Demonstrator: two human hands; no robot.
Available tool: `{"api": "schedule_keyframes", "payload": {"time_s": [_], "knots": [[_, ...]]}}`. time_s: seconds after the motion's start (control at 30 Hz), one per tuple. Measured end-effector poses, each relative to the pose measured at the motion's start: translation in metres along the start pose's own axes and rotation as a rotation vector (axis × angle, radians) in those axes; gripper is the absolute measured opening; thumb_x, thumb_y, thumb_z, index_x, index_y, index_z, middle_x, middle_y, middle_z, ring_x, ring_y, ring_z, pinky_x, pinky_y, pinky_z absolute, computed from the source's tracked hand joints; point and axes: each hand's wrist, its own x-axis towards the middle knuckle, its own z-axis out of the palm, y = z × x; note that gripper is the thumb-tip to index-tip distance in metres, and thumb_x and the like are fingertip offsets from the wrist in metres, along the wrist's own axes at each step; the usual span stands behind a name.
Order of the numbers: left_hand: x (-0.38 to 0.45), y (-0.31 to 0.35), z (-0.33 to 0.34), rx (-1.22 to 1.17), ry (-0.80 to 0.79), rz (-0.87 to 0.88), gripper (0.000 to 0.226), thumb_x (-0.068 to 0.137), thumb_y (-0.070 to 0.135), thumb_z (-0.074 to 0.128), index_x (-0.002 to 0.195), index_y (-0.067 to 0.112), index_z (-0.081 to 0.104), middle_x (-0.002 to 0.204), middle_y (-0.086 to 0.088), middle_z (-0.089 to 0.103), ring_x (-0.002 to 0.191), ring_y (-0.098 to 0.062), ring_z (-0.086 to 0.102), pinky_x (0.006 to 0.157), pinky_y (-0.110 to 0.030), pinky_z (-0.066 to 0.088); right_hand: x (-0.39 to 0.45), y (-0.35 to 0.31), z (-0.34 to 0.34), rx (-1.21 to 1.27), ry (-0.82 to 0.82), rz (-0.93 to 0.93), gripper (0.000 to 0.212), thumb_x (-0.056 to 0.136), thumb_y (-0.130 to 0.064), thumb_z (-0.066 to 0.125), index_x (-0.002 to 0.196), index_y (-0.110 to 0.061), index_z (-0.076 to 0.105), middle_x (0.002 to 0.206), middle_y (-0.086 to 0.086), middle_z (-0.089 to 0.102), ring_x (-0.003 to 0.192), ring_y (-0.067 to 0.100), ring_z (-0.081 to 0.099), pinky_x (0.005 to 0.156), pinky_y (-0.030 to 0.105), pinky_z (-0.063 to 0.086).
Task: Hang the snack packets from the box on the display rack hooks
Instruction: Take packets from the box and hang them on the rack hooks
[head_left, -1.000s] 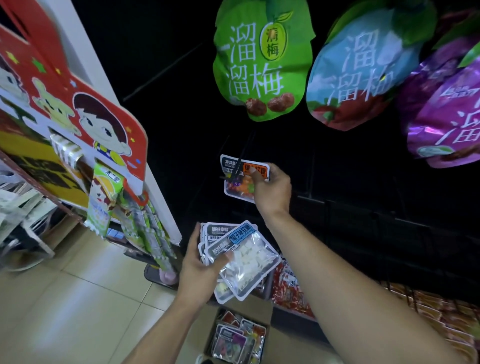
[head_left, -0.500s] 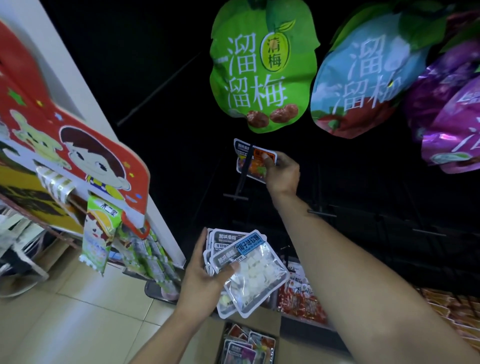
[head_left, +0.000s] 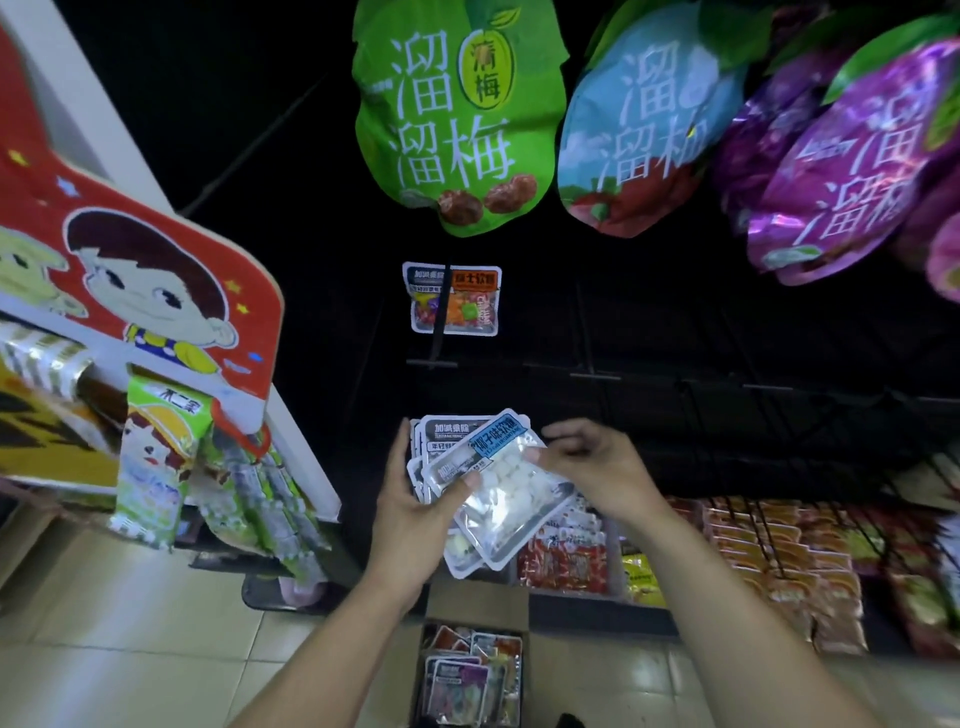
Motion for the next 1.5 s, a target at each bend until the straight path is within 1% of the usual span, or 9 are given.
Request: {"api": "schedule_keyframes", "payload": {"time_s": [0.1,0.3,0.47,0.63,0.73,0.97,1.1,1.2,1.5], "knots": [[-0.005,-0.001,0.014,-0.017,-0.030,-0.018,0.085,0.084,0.015,0.083,0.145,0.050,0.034,0.101,0.049,0.065,0.097,0.021,0.064,0.074,-0.009,0.055,-0.008,0.005,-0.010,0.013,-0.026,0.027,0.030,0.076,-0.022,0.089,0.101,-0.015,0.074,0.090,0.005,0.078,0.079,0.018,0.077,0.069,0.028,0.061],[-0.016,-0.009,0.041,-0.092,-0.025,-0.057,0.079,0.082,0.011,0.083,0.140,0.049,0.044,0.121,0.019,0.074,0.111,-0.005,0.072,0.091,-0.031,0.058,-0.011,0.016,-0.035,0.068,-0.137,0.064,0.028,0.080,-0.017,0.085,0.105,-0.011,0.074,0.094,0.005,0.080,0.087,0.022,0.078,0.077,0.034,0.062],[-0.024,-0.017,0.054,-0.143,0.035,-0.093,0.082,0.083,0.008,0.082,0.150,0.036,0.044,0.118,0.006,0.077,0.107,-0.018,0.075,0.081,-0.030,0.062,-0.007,0.016,-0.064,0.116,-0.142,-0.003,0.022,0.092,-0.011,0.073,0.111,-0.009,0.061,0.101,0.006,0.079,0.092,0.025,0.077,0.081,0.045,0.062],[-0.027,-0.030,0.051,-0.136,0.201,-0.127,0.089,0.080,0.013,0.086,0.153,0.036,0.041,0.119,0.007,0.076,0.108,-0.017,0.075,0.092,-0.045,0.060,-0.002,-0.002,-0.075,0.095,-0.184,-0.216,0.024,0.096,-0.007,0.067,0.116,-0.019,0.069,0.108,-0.003,0.078,0.099,0.013,0.075,0.080,0.026,0.060],[-0.029,-0.031,0.050,-0.131,0.224,-0.119,0.089,0.081,0.011,0.084,0.154,0.036,0.039,0.121,0.008,0.075,0.104,-0.014,0.076,0.085,-0.038,0.063,0.006,-0.008,-0.072,0.123,-0.114,-0.287,0.022,0.096,-0.009,0.068,0.111,-0.025,0.071,0.108,-0.006,0.078,0.102,0.010,0.073,0.086,0.024,0.059],[-0.036,-0.025,0.060,-0.117,0.217,-0.092,0.085,0.083,0.009,0.082,0.152,0.038,0.040,0.115,0.018,0.076,0.100,-0.004,0.075,0.072,-0.018,0.060,0.019,-0.013,-0.060,0.213,0.019,-0.318,0.013,0.098,-0.017,0.067,0.109,-0.021,0.072,0.104,-0.008,0.078,0.098,0.006,0.074,0.082,0.017,0.056],[-0.038,-0.023,0.062,-0.124,0.213,-0.095,0.090,0.080,0.012,0.083,0.155,0.037,0.038,0.120,0.011,0.075,0.104,-0.012,0.075,0.081,-0.032,0.064,0.025,-0.012,-0.057,0.212,0.061,-0.309,0.011,0.098,-0.019,0.067,0.103,-0.027,0.073,0.100,-0.013,0.078,0.094,-0.001,0.072,0.078,0.010,0.052],[-0.040,-0.021,0.063,-0.107,0.209,-0.097,0.095,0.074,0.021,0.085,0.155,0.039,0.038,0.122,0.010,0.075,0.107,-0.016,0.075,0.093,-0.047,0.061,0.039,-0.016,-0.052,0.208,0.101,-0.298,0.012,0.098,-0.021,0.067,0.096,-0.032,0.072,0.098,-0.013,0.077,0.094,0.002,0.072,0.084,0.020,0.055],[-0.037,-0.006,0.059,-0.072,0.169,-0.088,0.095,0.073,0.026,0.087,0.151,0.047,0.039,0.117,0.019,0.075,0.106,-0.011,0.075,0.093,-0.046,0.060,0.117,-0.047,-0.042,0.185,0.278,-0.222,0.016,0.097,-0.022,0.066,0.083,-0.028,0.067,0.090,0.002,0.076,0.091,0.025,0.073,0.089,0.047,0.059]]}}
